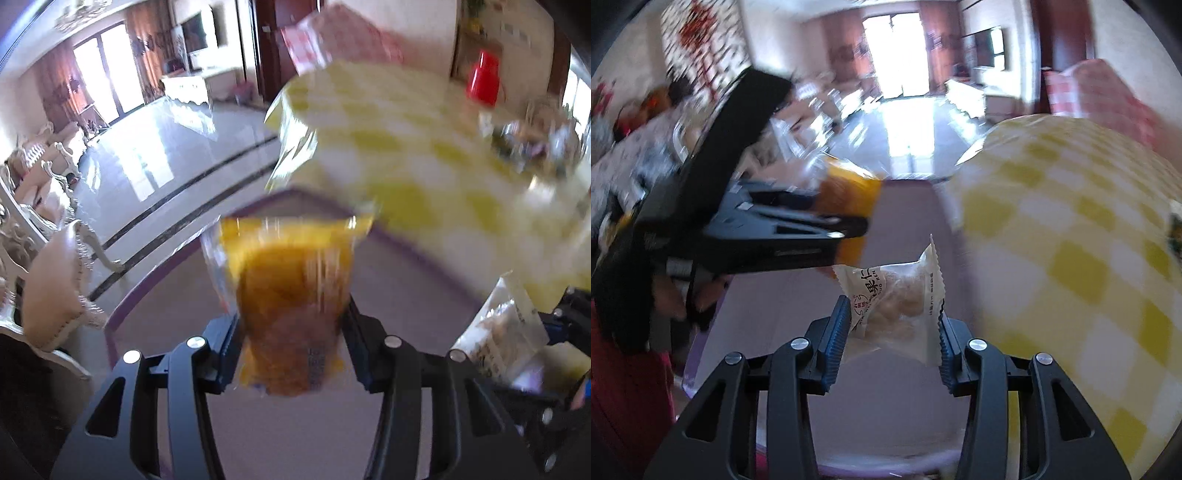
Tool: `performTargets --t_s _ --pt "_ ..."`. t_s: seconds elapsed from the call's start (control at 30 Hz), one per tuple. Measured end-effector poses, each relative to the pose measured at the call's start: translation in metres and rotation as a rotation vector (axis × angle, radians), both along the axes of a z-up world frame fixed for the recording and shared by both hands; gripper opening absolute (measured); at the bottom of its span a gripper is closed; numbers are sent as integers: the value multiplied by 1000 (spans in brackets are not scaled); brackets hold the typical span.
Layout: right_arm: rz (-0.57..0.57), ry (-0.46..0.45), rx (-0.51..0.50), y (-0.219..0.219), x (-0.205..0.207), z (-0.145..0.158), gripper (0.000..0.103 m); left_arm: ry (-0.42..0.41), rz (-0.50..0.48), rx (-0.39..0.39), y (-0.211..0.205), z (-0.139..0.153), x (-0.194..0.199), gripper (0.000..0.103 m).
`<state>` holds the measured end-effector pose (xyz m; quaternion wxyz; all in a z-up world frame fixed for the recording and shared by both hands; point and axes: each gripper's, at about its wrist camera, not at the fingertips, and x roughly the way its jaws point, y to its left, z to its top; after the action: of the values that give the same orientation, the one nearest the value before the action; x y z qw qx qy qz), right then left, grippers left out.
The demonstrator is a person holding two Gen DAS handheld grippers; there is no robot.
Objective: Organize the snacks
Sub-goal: 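Open both grippers to drop the bags into the white box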
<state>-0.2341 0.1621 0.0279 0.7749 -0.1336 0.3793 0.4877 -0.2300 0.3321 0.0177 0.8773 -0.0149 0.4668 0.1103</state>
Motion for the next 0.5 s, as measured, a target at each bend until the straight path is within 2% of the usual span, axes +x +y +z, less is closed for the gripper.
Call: performTargets --t_s 0.03,0.07,0.1,0.17,0.23,0.3,0.4,0.5 --pt "33 16 -5 7 -7 -4 51 23 12 6 6 -4 0 65" --pt "59 29 1 10 -10 -6 59 35 41 17 10 -6 0 72" --pt "74 34 18 9 -13 -6 62 27 115 37 20 -3 -3 83" --pt "62 23 61 1 -12 -1 71 14 200 27 28 1 -3 83" --pt "12 23 94 -16 -2 6 73 -20 244 -30 32 8 -5 85" --pt "-56 35 130 -42 12 12 75 -82 236 -51 24 18 -6 86" --pt "-175 38 202 -90 34 22 86 -192 224 -28 1 36 -3 98" --pt "-281 6 223 -139 48 32 88 -316 162 -7 -34 53 -7 101"
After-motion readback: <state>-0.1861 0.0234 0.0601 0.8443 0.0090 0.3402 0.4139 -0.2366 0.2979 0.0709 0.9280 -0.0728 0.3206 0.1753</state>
